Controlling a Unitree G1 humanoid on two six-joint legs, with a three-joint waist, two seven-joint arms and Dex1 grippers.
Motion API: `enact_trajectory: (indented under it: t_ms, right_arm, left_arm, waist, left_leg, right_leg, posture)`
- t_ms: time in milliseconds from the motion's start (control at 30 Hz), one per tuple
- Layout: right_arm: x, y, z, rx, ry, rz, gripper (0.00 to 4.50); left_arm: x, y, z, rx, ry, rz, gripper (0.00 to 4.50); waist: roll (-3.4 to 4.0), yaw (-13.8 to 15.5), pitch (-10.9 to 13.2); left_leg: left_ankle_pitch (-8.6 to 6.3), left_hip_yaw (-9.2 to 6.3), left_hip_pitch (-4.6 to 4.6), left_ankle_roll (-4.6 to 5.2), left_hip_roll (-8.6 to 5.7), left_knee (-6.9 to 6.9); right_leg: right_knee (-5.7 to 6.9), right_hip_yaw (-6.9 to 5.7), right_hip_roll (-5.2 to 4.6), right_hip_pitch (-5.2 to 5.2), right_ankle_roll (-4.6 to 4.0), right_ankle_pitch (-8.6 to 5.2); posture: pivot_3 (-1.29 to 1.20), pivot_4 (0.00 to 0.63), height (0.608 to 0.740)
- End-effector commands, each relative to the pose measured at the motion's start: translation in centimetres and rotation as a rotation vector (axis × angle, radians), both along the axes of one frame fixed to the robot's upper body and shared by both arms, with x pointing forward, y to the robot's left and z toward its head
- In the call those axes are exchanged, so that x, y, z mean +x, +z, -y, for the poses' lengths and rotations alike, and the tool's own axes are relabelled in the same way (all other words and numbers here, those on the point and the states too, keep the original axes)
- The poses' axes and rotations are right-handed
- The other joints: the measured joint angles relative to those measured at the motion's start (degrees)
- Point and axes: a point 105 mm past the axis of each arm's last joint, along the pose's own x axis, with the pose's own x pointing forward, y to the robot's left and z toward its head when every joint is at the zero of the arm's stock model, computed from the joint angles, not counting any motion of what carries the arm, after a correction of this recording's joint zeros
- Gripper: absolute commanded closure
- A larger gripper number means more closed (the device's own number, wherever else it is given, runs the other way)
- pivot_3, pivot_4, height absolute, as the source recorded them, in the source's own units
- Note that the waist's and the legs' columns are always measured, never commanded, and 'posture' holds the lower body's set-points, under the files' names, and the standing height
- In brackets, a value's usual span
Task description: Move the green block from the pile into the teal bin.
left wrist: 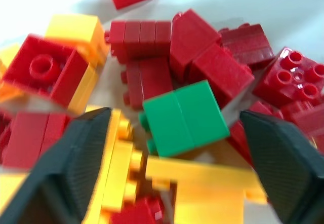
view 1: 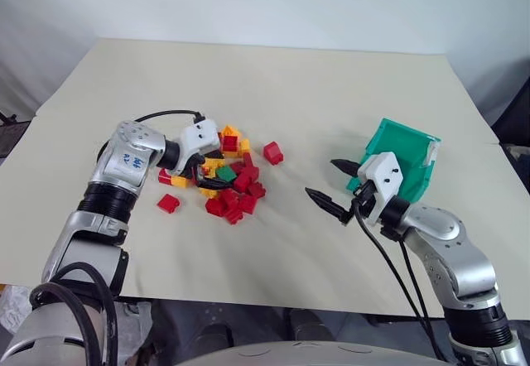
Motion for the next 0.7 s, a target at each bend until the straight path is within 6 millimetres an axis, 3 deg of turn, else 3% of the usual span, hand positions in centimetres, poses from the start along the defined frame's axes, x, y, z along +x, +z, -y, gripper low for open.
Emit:
enact_trajectory:
  t_ms: [33,167,400,467,533,667,700]
  right_arm:
    - [0.2,1.4,0.4,0.003,-0.002,0.054,0.00]
    - [0.3,1.5,0.4,0.000,-0.001,0.058,0.00]
    - [0.3,1.7,0.6,-0.003,-0.011,0.063,0.00]
    - [0.2,1.6,0.8,-0.003,-0.017,0.063,0.00]
    - [0.1,1.6,0.9,-0.005,-0.023,0.062,0.00]
    - [0.1,1.7,1.7,-0.010,-0.042,0.058,0.00]
    - [0.0,1.6,2.0,-0.014,-0.048,0.055,0.00]
  left_arm:
    - [-0.5,-1.2,-0.1,0.024,0.004,-0.052,1.57]
    - [-0.8,-1.6,0.2,0.059,-0.003,-0.071,2.59]
    - [-0.2,1.4,1.0,-0.064,-0.016,0.012,2.60]
    - [-0.5,4.3,1.9,-0.246,-0.058,0.044,2.61]
    - [-0.9,7.1,2.4,-0.389,-0.108,0.090,3.05]
    - [-1.3,9.5,2.8,-0.452,-0.157,0.143,4.36]
    - [-1.5,9.7,3.2,-0.454,-0.174,0.144,4.47]
  waist:
    - [0.00,0.1,0.0]
    - [0.00,0.1,0.0]
    - [0.00,0.2,0.0]
    - [0.00,0.2,0.0]
    - [-0.02,0.3,0.0]
    - [-0.06,0.3,0.0]
    - [-0.06,0.3,0.0]
  left_leg:
    - [0.00,0.00,0.00,0.00,0.00,0.01]
    - [0.00,0.00,0.03,0.00,-0.01,0.02]
    - [0.00,0.00,0.00,0.00,-0.01,0.02]
    - [0.00,-0.01,-0.06,0.00,-0.01,0.03]
    - [0.00,-0.03,-0.11,0.00,-0.01,0.04]
    - [0.00,-0.07,-0.20,0.00,-0.01,0.04]
    - [0.00,-0.07,-0.20,0.00,-0.01,0.03]
  right_leg:
    - [0.01,0.00,0.00,0.01,0.00,0.00]
    - [0.02,0.00,-0.01,0.03,0.00,0.00]
    - [0.01,0.00,-0.01,0.02,0.00,0.00]
    - [0.00,-0.01,-0.01,-0.01,0.00,0.00]
    - [-0.03,-0.03,-0.02,-0.02,0.00,0.00]
    - [-0.06,-0.07,-0.03,-0.08,0.01,0.01]
    - [-0.08,-0.06,-0.03,-0.08,0.01,0.01]
  posture:
    - [0.00,0.150,0.740]
    - [0.00,0.150,0.740]
    - [0.00,0.150,0.740]
    - [0.00,0.150,0.740]
    - [0.00,0.150,0.740]
    - [0.00,0.150,0.740]
    - [0.00,0.150,0.740]
